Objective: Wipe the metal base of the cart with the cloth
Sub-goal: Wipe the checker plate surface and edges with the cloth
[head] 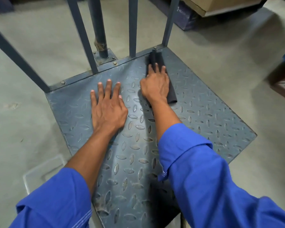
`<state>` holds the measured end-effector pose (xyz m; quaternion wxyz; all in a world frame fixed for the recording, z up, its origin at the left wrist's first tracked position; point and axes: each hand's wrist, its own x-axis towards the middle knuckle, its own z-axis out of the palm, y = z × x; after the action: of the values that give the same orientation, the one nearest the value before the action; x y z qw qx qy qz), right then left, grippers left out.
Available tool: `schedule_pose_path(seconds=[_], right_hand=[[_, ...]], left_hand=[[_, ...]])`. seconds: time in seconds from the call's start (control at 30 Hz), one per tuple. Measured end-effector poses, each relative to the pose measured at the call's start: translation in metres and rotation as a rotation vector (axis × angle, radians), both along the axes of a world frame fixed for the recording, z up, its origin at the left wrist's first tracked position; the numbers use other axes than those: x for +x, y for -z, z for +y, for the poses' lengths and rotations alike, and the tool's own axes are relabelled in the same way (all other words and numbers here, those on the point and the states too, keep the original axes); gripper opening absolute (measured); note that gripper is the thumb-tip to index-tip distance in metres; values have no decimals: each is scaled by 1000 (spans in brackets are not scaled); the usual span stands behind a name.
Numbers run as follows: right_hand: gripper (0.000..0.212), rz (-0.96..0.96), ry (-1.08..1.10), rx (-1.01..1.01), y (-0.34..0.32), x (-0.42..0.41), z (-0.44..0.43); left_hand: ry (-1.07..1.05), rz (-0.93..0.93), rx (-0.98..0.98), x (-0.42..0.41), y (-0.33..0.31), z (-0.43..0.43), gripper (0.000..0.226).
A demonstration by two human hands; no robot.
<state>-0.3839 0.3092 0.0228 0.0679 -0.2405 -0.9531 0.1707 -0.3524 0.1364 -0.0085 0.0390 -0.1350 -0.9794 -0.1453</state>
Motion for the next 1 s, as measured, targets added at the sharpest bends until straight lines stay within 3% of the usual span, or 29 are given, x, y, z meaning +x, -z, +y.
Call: schedule_pose_path(seconds=[0.1,0.2,0.27,0.37,0.5,0.6,0.67,0.77,0.83,0.9,1.0], right_hand=[[77,-6,73,30,-8,12,-13],[66,34,-316,39,-11,5,-46],[60,-8,-444,61,-7,-10,-46],[58,2,-324,104,3,-26,-15],[62,84,92,81,12,8,13],[67,34,295,-22,6,39,2],[66,26,241,-10,-3,35,-16],[58,26,-235,39,-8,1,-41],[56,-31,-399,86,-5,-16,-36],[56,-19,-284,117,0,-18,-11],[57,68,68,98,12,18,30]], left_hand=[[-6,-5,-4,0,-1,0,61],[-2,0,-9,0,-2,1,61],[-1,2,-10,-1,-3,1,62],[1,2,-5,0,-1,-1,62],[-4,-35,-29,-1,-3,2,64],[-10,-46,-46,-3,-4,3,65],[-7,-51,-40,-1,-5,4,65],[-3,-45,-52,-1,-5,7,64],[7,-58,-63,3,-4,9,64],[22,-62,-63,8,-3,12,65],[40,-66,-64,9,-4,13,67]])
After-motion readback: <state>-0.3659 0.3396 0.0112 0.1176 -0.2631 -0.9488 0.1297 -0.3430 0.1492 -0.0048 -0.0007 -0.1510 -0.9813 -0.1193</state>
